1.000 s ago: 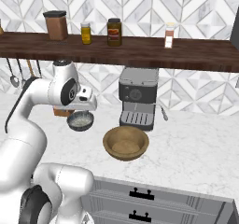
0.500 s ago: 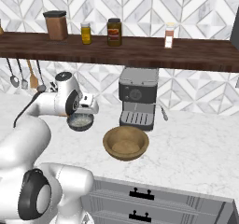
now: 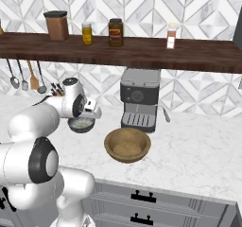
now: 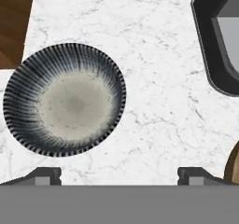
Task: Pick up the bowls on the counter and stack them on top of one another in the open cabinet. Place the smaller bowl on top of the larger bowl.
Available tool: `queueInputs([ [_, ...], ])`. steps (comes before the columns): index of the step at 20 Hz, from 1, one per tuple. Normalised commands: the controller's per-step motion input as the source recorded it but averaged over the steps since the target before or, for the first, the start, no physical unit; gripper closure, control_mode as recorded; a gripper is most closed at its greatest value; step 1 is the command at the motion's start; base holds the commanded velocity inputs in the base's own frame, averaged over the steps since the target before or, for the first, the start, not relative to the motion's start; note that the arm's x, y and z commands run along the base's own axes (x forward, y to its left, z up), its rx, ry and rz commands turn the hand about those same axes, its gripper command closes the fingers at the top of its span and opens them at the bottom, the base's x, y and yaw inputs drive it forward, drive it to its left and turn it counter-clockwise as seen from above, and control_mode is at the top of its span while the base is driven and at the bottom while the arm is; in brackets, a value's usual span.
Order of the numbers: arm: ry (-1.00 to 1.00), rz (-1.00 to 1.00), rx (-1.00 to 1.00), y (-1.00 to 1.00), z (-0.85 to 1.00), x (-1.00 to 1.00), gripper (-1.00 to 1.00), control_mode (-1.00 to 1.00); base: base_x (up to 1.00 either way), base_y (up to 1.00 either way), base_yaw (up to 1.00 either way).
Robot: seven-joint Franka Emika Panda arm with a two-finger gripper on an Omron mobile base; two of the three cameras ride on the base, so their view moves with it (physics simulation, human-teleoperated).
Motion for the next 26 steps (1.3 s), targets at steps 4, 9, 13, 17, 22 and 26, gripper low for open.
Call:
queueInputs([
  [4,0.08,0.00,0.00,0.00,-0.19,0.28,-1.00,-1.00,0.00,0.00,0.00],
  [9,0.10,0.00,0.00,0.00,-0.32,0.29,-1.00,-1.00,0.00,0.00,0.00],
  [13,0.03,0.00,0.00,0.01,-0.38,0.05,-1.00,-1.00,0.00,0.00,0.00],
  [17,0.00,0.00,0.00,0.07,-0.41,0.00,-1.00,-1.00,0.00,0.00,0.00],
  [22,0.00,0.00,0.01,0.11,-0.20,0.19,-1.00,-1.00,0.00,0.00,0.00],
  [26,0.00,0.00,0.09,0.04,-0.19,0.36,-1.00,-1.00,0.00,0.00,0.00],
])
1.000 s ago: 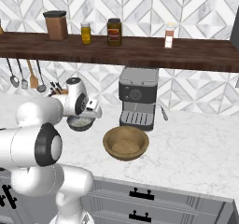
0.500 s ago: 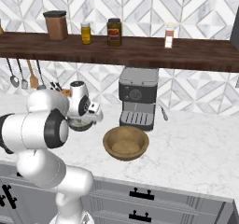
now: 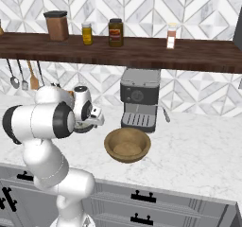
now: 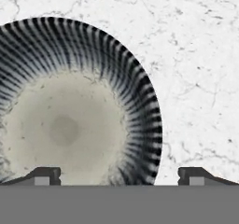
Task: Pick up the bowls on the counter and stack them on top of one another in the open cabinet. Place the smaller bowl on top of the larger bowl.
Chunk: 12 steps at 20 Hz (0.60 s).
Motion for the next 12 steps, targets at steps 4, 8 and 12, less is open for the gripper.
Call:
queueInputs([
  [4,0.00,0.00,0.08,0.00,-0.31,0.25,-1.00,-1.00,0.00,0.00,0.00],
  [8,0.00,0.00,0.03,0.04,-0.34,0.30,1.00,-1.00,0.00,0.00,0.00],
  [12,0.00,0.00,0.00,0.02,0.00,0.01,1.00,-1.00,0.00,0.00,0.00],
])
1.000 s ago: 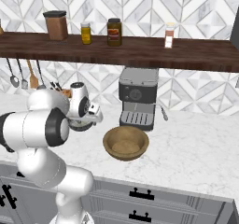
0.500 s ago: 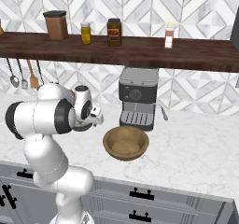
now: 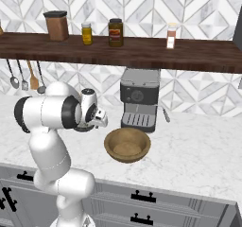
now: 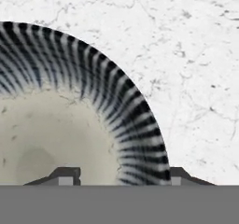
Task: Pick up the bowls on the counter and stack them on top of one another in the open cabinet. Place the smaller bowl on top of the larger bowl.
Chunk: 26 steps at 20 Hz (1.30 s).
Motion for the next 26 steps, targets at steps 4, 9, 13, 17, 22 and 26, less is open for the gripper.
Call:
queueInputs([
  [4,0.00,0.00,0.00,0.00,0.00,0.00,1.00,-1.00,0.00,0.00,0.00],
  [9,-0.07,-0.01,0.00,0.00,0.18,-0.05,1.00,-1.00,0.00,0.00,0.00],
  [13,-0.23,-0.07,0.00,-0.17,0.59,-0.62,1.00,-1.00,0.00,0.00,0.00],
  [17,-0.26,-0.14,0.00,-0.31,0.74,-0.97,1.00,-1.00,0.00,0.00,0.00],
  [22,-0.15,-0.16,0.01,-0.50,0.96,-1.00,1.00,-1.00,0.00,0.00,0.00],
  [26,0.00,-0.22,0.07,-0.75,1.00,-0.97,1.00,-1.00,0.00,0.00,0.00],
])
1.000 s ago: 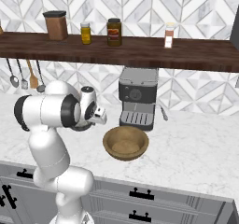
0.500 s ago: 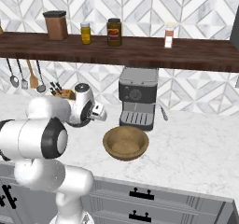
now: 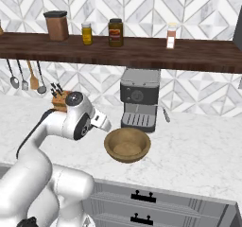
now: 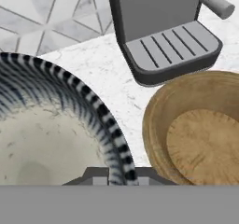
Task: Pick up the bowls on the counter and stack them on top of one another in the open cabinet. Place the smaller bowl on top of the larger bowl.
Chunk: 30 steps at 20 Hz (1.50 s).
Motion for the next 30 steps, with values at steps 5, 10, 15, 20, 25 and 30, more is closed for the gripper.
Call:
queueInputs([
  [5,0.17,-0.25,0.14,-0.89,0.89,-0.70,1.00,-1.00,0.00,0.00,0.00],
  [10,0.05,-0.17,0.09,-0.80,-0.20,-0.21,1.00,-1.00,0.00,0.00,0.00],
  [15,0.12,-0.08,0.07,-0.45,-0.11,0.35,1.00,-1.00,0.00,0.00,0.00],
  [20,0.19,-0.03,0.05,-0.51,-0.30,0.31,1.00,-1.00,0.00,0.00,0.00],
  [25,0.17,-0.01,0.02,-0.47,-0.36,0.12,1.00,-1.00,0.00,0.00,0.00],
  [30,0.07,0.00,0.00,-0.19,-0.43,0.13,1.00,-1.00,0.00,0.00,0.00],
])
